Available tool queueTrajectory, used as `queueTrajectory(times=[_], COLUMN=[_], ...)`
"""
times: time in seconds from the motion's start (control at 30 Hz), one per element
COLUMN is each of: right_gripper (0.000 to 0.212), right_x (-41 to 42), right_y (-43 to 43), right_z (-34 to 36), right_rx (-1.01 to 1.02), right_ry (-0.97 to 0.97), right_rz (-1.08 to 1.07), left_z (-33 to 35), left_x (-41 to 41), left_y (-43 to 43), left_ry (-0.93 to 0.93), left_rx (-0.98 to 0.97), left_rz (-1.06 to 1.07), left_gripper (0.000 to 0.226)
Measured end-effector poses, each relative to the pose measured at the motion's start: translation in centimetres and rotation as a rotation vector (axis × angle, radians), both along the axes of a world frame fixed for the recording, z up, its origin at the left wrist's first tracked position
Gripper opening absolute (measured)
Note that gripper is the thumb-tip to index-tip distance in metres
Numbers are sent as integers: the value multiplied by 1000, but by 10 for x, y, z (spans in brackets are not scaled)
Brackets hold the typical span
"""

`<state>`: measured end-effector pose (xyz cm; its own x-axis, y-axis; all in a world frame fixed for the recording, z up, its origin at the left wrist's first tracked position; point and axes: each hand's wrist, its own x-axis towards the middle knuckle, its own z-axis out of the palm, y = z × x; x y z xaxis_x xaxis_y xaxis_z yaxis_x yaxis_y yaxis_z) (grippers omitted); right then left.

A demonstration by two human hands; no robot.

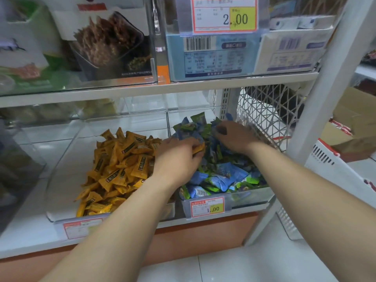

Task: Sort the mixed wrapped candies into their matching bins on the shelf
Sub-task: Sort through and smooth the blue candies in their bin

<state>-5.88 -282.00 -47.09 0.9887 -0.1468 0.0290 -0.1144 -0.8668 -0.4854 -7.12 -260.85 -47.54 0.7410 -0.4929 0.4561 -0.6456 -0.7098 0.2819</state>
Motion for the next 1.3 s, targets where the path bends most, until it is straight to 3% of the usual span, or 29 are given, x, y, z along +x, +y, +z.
queueTrajectory(times=[0.2,0.3,0.47,0.57,0.73,0.83,1.0,1.1,1.23,1.3], right_gripper=[38,28,15,1,8,20,13,24,55,53], right_x=[8,4,-4,-9,-23,-29,-25,-20,-11,-9], right_y=[-11,-10,-6,-8,-13,-13,-9,-4,10,14], right_z=[-6,-2,7,10,7,8,9,12,17,19], right_rx=[-128,-99,4,170,283,363,326,279,93,75], right_ry=[284,384,257,126,32,80,197,198,287,282], right_rz=[-65,-13,-17,-101,-161,-108,-91,-62,59,53], left_z=[-2,-3,0,1,3,3,-1,-3,-3,-3], left_x=[3,4,6,10,11,10,10,9,8,7], left_y=[3,5,10,15,14,10,5,4,3,4], left_ry=[22,27,85,135,206,201,140,126,97,104], left_rx=[-13,-14,-24,-41,-53,-45,-44,-41,-46,-62], left_rz=[-31,-42,-93,-141,-131,-101,-80,-69,-68,-71], left_gripper=[27,27,28,27,27,28,29,28,25,24])
